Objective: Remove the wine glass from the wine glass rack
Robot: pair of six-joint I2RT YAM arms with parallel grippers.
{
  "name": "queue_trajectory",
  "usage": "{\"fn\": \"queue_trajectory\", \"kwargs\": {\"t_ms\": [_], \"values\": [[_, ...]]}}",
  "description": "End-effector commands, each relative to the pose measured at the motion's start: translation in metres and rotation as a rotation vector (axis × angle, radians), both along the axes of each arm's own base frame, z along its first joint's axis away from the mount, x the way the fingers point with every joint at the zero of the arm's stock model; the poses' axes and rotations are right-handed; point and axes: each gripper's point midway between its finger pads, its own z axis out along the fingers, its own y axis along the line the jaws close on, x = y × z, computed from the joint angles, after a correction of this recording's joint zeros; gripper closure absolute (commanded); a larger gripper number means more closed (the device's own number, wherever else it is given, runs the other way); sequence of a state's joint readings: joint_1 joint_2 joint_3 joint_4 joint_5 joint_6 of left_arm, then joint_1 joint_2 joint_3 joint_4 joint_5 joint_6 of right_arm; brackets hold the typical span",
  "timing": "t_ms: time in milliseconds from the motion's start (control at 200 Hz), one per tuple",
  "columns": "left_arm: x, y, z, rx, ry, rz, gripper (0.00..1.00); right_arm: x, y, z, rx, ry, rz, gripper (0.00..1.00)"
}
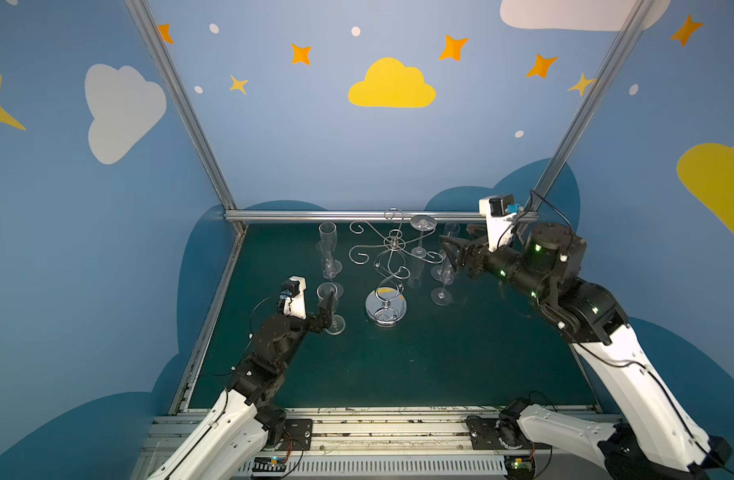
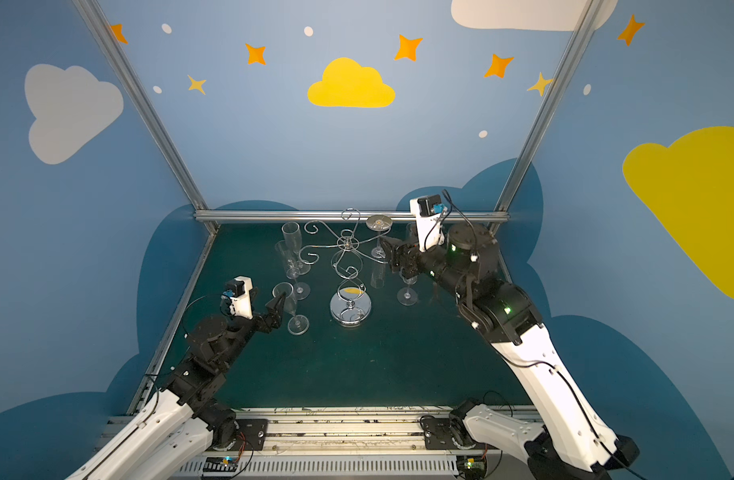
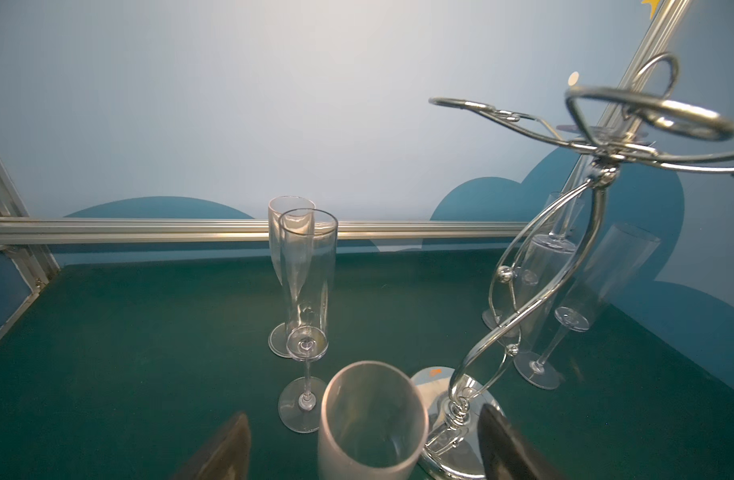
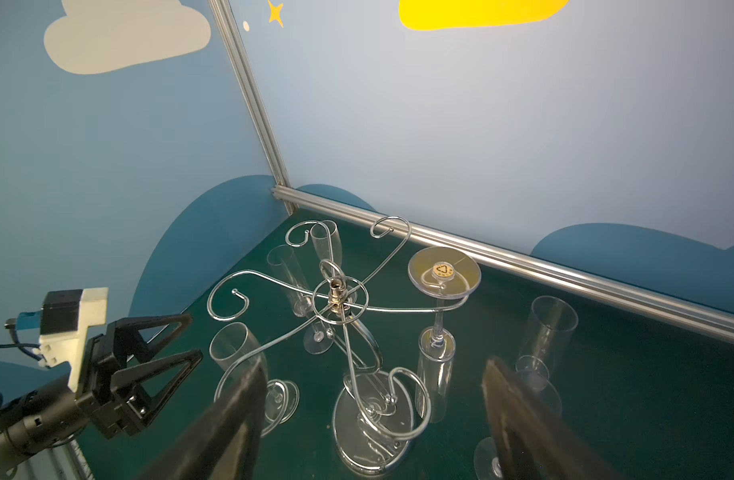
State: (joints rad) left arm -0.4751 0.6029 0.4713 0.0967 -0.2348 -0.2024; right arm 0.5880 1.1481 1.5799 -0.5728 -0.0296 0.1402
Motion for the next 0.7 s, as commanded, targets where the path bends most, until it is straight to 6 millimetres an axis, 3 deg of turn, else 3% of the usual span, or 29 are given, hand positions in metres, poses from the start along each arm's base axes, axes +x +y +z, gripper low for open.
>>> {"fn": "queue_trajectory", "kwargs": {"t_ms": [0, 265, 506, 696], "values": [[-0.008, -0.003, 0.009, -0.016, 0.031, -0.036, 0.15, 0.011, 0.002, -0.014, 0.02, 0.137, 0.052, 0.2], [-0.026, -0.007, 0.025, -0.072, 0.045, -0.096, 0.14, 0.074, -0.01, -0.025, 0.178, 0.331, 0.095, 0.27], [-0.038, -0.004, 0.03, -0.117, 0.047, -0.107, 0.13, 0.122, -0.007, -0.055, 0.247, 0.478, 0.148, 0.34], [-0.043, -0.005, 0.026, -0.136, 0.065, -0.122, 0.13, 0.146, 0.007, -0.075, 0.293, 0.567, 0.209, 0.4]]}}
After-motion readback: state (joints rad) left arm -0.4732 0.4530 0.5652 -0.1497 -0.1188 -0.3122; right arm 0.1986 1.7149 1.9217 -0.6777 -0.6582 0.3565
